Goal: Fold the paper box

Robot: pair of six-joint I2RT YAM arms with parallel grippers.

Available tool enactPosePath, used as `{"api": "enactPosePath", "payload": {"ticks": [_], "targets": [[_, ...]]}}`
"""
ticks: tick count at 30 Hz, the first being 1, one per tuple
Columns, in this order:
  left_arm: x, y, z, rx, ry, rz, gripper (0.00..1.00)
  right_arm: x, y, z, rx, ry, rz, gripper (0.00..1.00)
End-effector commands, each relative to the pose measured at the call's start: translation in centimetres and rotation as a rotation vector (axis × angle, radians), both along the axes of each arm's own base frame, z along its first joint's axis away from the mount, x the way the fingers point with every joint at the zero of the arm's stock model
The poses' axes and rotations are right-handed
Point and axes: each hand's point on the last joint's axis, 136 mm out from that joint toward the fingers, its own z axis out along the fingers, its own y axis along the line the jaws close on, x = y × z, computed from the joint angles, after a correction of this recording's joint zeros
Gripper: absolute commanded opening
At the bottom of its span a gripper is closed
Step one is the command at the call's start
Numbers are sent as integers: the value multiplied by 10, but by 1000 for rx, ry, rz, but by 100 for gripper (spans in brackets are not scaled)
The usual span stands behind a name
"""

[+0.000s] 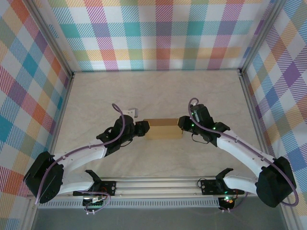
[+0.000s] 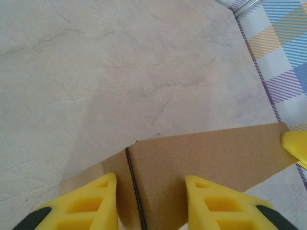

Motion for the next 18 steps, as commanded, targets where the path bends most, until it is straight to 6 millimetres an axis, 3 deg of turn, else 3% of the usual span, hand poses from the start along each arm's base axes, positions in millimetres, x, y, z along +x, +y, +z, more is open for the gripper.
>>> {"api": "enactPosePath", "payload": {"ticks": [1,5,8,10,12,18], "targets": [[-39,31,-84,240,251,-32,32,-20,5,-14,23,89,66,13],[-40,32,-86,248,255,-32,32,-18,6,-9,76,74,66,4],[-40,31,-86,245,255,-34,32,-17,6,-5,129,67,61,3],[-40,31,-87,244,255,-35,31,-16,4,-2,154,63,50,12],[-40,31,-87,243,257,-35,32,-14,2,-2,163,65,34,32],[-40,30,-87,243,256,-40,32,-12,-2,2,204,64,-1,35]]}}
